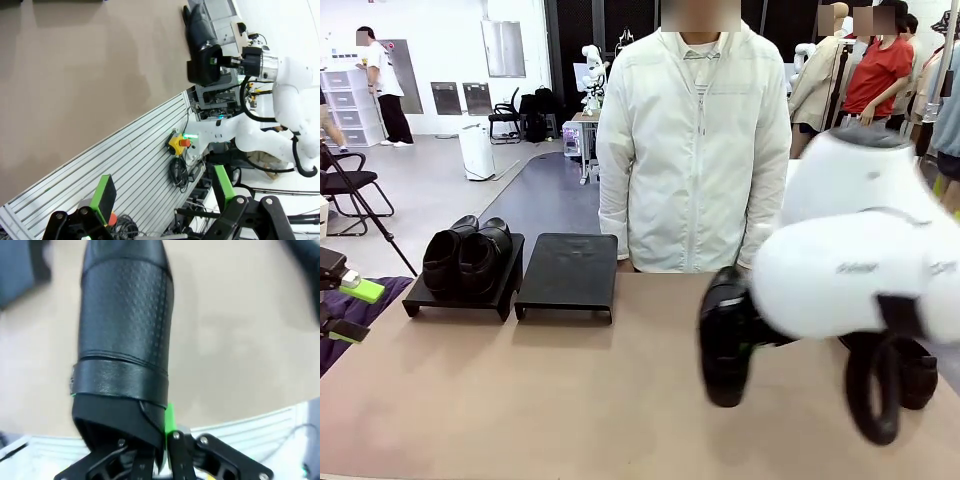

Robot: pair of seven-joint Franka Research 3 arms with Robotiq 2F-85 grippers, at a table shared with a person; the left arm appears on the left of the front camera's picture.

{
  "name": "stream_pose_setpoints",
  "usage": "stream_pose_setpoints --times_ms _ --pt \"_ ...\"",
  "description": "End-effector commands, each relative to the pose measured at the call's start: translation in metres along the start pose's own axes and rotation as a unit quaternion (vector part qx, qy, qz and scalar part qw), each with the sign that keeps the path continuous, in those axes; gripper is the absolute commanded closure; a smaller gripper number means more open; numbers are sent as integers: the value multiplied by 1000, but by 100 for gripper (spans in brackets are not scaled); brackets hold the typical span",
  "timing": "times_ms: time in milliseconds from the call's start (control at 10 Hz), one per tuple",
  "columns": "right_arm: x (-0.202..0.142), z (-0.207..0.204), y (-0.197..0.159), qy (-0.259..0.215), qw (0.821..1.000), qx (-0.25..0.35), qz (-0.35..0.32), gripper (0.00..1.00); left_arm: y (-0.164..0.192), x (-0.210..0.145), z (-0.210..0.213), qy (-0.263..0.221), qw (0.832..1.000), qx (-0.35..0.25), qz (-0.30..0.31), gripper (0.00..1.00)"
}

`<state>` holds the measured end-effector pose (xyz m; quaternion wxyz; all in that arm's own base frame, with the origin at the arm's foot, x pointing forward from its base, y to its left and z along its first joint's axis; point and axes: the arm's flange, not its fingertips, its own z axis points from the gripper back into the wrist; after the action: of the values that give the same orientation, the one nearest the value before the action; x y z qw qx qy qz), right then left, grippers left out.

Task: Organize the shoes by placing them on the stand.
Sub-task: Pick up one Shoe and place it in the middle of the table.

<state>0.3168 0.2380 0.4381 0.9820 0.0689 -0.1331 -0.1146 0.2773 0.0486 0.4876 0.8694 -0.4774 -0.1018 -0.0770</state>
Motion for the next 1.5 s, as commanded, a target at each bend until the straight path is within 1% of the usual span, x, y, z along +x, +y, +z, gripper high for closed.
stream_pose_setpoints --times_ms 0,100,200,300,400,500,600,700,900,1000,1100,1200,1300,1400 --pt "21 -45 58 -5 999 1 34 100 2 -2 4 3 1000 1 -10 0" --pt "20 -61 77 17 997 30 68 100 2 -2 4 3 1000 1 -10 0" --pt "20 -73 90 33 997 42 57 100 2 -2 4 3 1000 1 -10 0" --pt "18 -83 98 37 997 46 58 100 2 -2 4 3 1000 1 -10 0" --pt "15 -94 101 52 996 50 42 100 2 -2 4 3 1000 1 -10 0" --pt "12 -102 103 42 997 47 42 100 2 -2 4 3 1000 1 -10 0" --pt "10 -109 103 41 997 47 54 100 2 -2 4 3 1000 1 -10 0" --pt "10 -115 104 51 996 46 65 100 2 -2 4 3 1000 1 -10 0" --pt "11 -119 102 54 995 50 69 100 2 -2 4 3 1000 1 -10 0" --pt "11 -119 101 56 994 53 73 77 2 -2 4 3 1000 1 -10 0" --pt "10 -118 100 57 993 59 83 37 2 -2 4 3 1000 1 -10 0" --pt "10 -113 98 53 993 64 85 0 2 -2 4 3 1000 1 -10 0" --pt "10 -100 94 43 993 70 86 0 2 -2 4 3 1000 1 -10 0" --pt "11 -79 84 36 992 77 88 0 2 -2 4 3 1000 1 -10 0"
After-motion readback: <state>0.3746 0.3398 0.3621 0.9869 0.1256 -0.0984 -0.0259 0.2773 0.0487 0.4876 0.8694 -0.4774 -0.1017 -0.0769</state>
